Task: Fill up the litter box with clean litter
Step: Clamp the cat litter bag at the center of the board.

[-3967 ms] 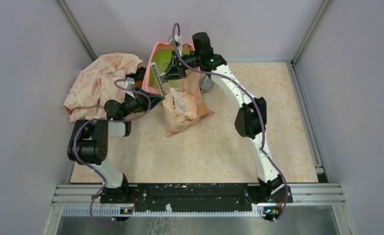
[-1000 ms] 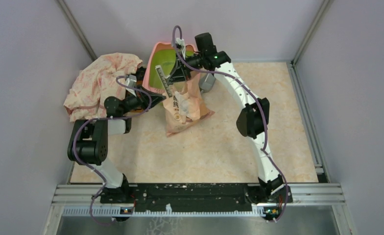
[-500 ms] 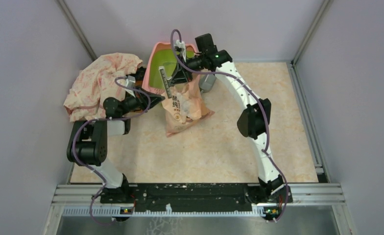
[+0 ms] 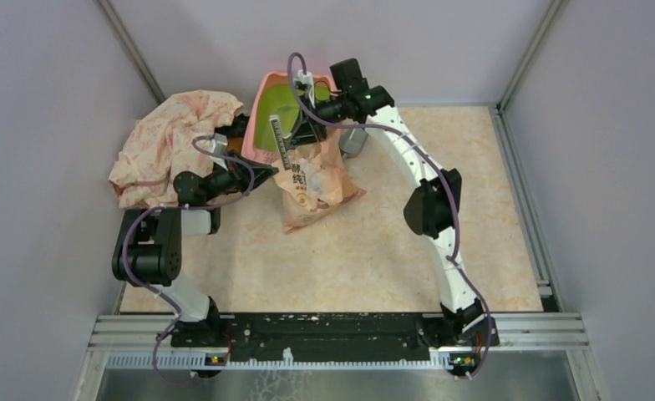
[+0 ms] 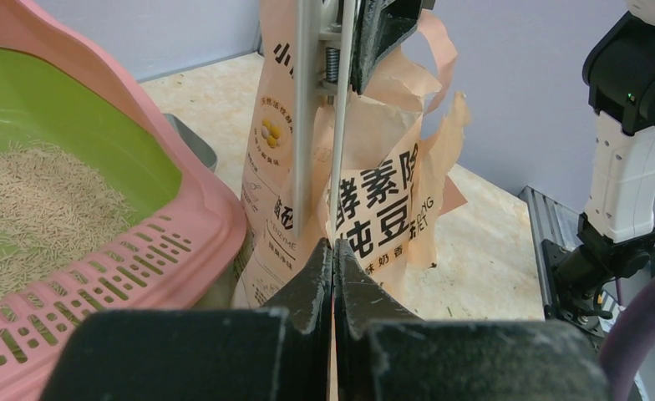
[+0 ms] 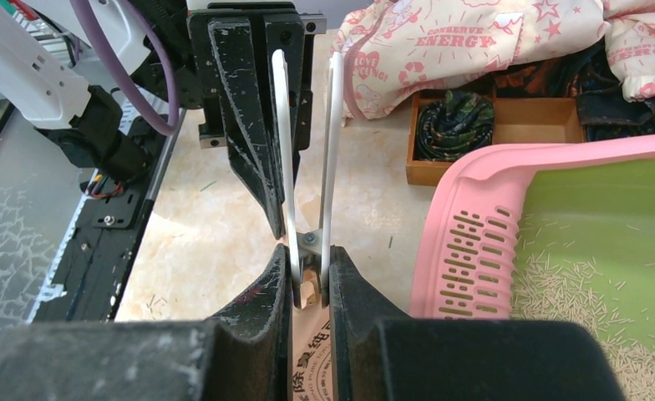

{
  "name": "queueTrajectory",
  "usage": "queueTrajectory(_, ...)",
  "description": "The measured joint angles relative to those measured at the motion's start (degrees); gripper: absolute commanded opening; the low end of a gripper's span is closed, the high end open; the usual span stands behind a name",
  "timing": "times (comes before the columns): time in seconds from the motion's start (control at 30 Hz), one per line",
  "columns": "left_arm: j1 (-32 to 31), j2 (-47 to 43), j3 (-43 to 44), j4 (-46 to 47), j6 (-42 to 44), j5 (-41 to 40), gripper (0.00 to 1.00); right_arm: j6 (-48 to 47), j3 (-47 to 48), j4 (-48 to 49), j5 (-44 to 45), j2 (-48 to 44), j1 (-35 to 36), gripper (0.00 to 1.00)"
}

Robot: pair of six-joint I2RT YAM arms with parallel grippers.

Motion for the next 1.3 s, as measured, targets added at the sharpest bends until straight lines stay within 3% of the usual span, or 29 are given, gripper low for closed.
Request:
queueTrajectory(0.17,1.31,-0.15,-0.57,0.11,-0.39,0.2,0.01,-0.04,0.0,0.04,0.22,0.0,0.33,0.0)
queueTrajectory(0.27,1.46,-0.15,-0.57,0.15,-0.68,0.48,0.01,-0.46,0.0,0.0,0.68,0.0,0.52,0.09)
queueTrajectory(0.33,1.51,-0.15,-0.57,0.15,-0.83,0.52,0.01,-0.63,0.0,-0.09,0.79,0.0,0.57,0.04)
queueTrajectory(0.47,1.51,-0.15,-0.57,0.17,-1.05,0.57,0.01,-1.11,0.0,-0.15,0.96,0.0,0.68,0.07)
queueTrajectory(0.73,1.99,-0.15,-0.57,0.68,-1.95,0.96,0.02,-1.79,-0.04,-1.16,1.55,0.0,0.66,0.46)
queueTrajectory(1.0,2.03,-0.15,-0.57,1.2,-3.06,1.18,0.02,-1.73,-1.81,0.42,2.69,0.0,0.63,0.59)
queueTrajectory(1.03,2.05,-0.17,-0.57,1.2,-3.17,1.18,0.02,-1.49,-2.14,0.76,2.69,-0.02,0.61,0.65)
queueTrajectory(1.1,2.05,-0.2,-0.57,1.2,-3.28,1.18,0.02,-0.74,-2.54,1.62,2.64,0.0,0.55,0.93)
queueTrajectory(1.13,2.03,-0.24,-0.57,1.2,-3.41,1.16,0.02,0.07,-2.84,2.62,2.47,-0.11,0.48,0.98)
queueTrajectory(1.3,2.01,-0.61,-0.55,1.16,-3.48,1.29,0.03,9.6,-9.55,15.72,0.07,-2.67,-0.85,0.98)
